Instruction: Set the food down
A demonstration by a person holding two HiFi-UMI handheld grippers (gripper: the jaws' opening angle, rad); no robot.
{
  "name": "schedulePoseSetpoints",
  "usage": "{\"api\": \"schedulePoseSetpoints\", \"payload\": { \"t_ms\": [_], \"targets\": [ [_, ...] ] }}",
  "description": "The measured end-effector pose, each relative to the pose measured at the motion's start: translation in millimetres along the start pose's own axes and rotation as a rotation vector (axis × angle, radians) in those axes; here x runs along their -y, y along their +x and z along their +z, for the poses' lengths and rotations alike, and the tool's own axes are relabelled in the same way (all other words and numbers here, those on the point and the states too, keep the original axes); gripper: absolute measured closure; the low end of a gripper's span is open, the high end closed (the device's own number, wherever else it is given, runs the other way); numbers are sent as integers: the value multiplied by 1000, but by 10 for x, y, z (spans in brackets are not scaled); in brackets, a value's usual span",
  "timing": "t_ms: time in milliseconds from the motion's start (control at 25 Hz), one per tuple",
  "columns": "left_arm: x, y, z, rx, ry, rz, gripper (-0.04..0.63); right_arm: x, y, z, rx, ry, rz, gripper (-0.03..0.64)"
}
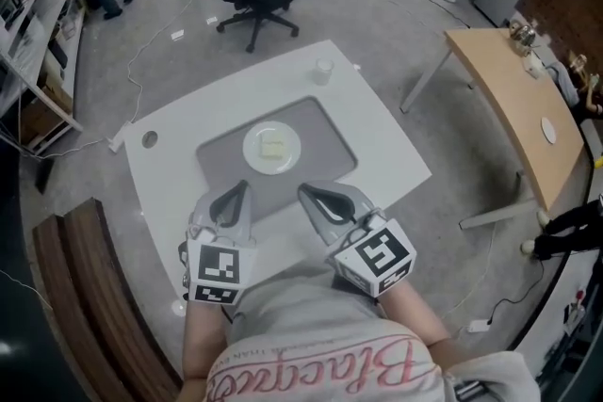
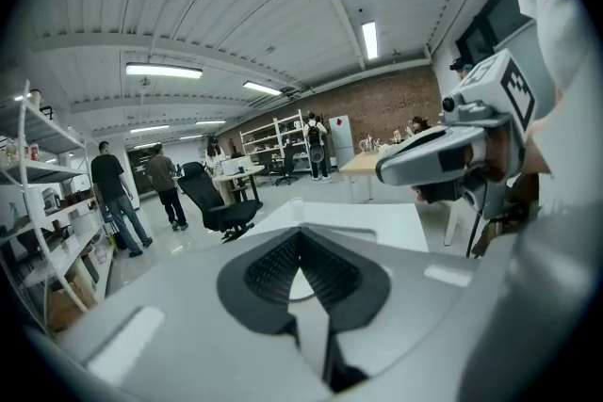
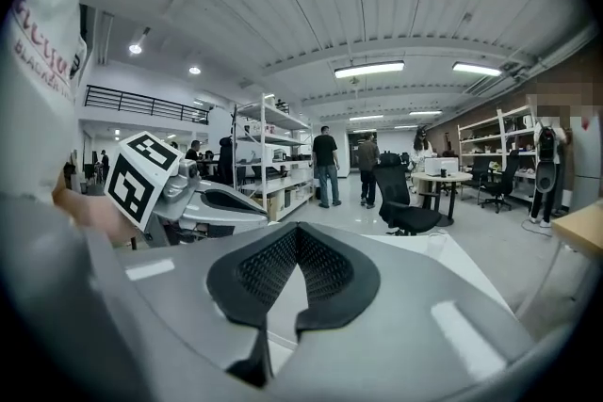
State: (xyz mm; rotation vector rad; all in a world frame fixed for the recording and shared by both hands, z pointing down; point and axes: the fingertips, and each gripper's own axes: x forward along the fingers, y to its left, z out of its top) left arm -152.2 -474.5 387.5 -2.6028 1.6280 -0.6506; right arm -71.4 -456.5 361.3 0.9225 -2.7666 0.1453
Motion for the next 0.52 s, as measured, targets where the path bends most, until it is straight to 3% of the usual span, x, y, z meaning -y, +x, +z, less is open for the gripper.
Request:
{"api": "schedulePoseSetpoints", "payload": {
  "t_ms": [520],
  "targets": [
    [66,-114,114,-28,-65,-5,595,20,-77,69,24,-24,-14,617]
  ]
}}
